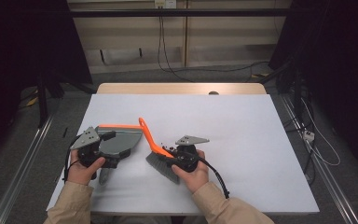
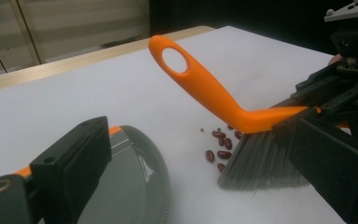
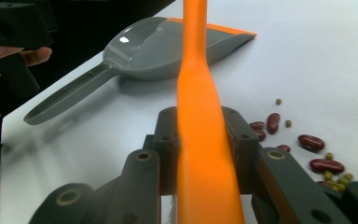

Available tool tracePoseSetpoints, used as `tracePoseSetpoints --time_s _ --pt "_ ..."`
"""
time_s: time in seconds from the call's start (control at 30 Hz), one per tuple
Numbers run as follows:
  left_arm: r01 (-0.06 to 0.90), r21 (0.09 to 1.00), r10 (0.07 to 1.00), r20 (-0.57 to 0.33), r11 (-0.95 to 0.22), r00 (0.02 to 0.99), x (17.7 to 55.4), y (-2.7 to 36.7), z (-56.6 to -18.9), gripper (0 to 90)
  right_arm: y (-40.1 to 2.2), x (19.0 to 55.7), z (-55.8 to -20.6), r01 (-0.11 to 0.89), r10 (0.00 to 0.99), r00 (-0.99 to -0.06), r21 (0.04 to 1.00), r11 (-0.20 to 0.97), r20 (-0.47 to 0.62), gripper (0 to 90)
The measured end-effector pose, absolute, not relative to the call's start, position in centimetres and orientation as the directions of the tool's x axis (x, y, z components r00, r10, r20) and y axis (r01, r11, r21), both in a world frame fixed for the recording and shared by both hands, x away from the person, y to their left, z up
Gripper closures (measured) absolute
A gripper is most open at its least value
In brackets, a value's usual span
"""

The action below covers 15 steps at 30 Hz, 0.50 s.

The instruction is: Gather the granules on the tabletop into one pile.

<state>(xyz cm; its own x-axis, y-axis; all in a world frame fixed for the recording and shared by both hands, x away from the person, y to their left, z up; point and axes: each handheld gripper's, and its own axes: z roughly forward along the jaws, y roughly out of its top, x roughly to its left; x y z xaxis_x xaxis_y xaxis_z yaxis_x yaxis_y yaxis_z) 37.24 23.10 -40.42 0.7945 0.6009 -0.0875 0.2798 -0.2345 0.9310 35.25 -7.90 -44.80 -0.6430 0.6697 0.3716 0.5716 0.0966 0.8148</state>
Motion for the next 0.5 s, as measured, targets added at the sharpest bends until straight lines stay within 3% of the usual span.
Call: tracePoseSetpoints --time_s 0.5 --pt "0.276 0.931 0.598 -0.082 -0.241 0.797 37.2 23.0 -40.4 5.8 -10.9 36.1 -44.8 0.577 0.699 -0.611 0.814 0.07 0.373 71.0"
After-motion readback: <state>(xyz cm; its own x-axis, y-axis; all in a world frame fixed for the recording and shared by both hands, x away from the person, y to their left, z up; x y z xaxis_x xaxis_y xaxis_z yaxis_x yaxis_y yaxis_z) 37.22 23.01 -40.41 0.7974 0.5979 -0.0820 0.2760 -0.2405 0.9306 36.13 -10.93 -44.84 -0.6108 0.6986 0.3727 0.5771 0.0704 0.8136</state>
